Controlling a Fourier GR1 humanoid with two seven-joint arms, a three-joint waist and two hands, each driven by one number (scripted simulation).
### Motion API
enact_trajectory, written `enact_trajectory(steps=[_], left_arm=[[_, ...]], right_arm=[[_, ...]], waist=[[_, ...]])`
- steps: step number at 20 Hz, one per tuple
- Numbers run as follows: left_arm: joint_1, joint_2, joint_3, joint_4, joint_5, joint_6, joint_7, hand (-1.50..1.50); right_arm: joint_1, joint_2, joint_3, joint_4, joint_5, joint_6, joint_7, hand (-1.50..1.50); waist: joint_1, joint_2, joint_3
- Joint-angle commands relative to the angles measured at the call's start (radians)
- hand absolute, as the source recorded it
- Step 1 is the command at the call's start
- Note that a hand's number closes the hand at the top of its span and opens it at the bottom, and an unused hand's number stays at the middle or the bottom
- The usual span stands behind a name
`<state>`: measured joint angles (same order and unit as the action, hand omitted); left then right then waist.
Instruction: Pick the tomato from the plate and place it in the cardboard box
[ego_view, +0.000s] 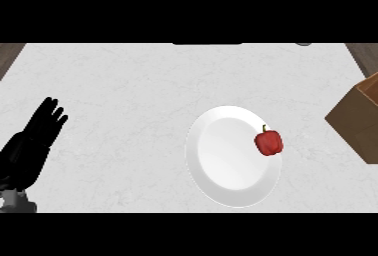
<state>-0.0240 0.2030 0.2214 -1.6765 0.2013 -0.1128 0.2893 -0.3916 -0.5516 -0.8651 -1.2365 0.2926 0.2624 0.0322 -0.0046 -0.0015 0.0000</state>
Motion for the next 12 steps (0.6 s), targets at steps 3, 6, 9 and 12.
enact_trajectory(steps=[3,6,9,12], left_arm=[[0.037,-0.017,-0.010,-0.069,0.014,-0.001,0.032,0.00],[0.031,-0.007,-0.008,-0.004,0.002,-0.036,-0.013,0.00],[0.013,-0.001,0.008,-0.048,0.028,-0.020,0.042,0.00],[-0.063,0.015,0.024,0.020,-0.002,0.009,0.032,0.00]], right_arm=[[0.060,-0.190,-0.098,0.159,-0.147,0.165,-0.068,-1.50],[0.074,-0.226,-0.083,0.225,-0.168,0.168,-0.137,-1.50],[0.066,-0.308,-0.063,0.393,-0.144,0.169,-0.226,-1.50],[0.141,-0.284,-0.061,0.336,-0.166,0.181,-0.268,-1.50]], waist=[[0.007,0.001,0.001],[0.006,0.002,0.000],[0.013,0.003,0.001],[0.003,0.002,0.000]])
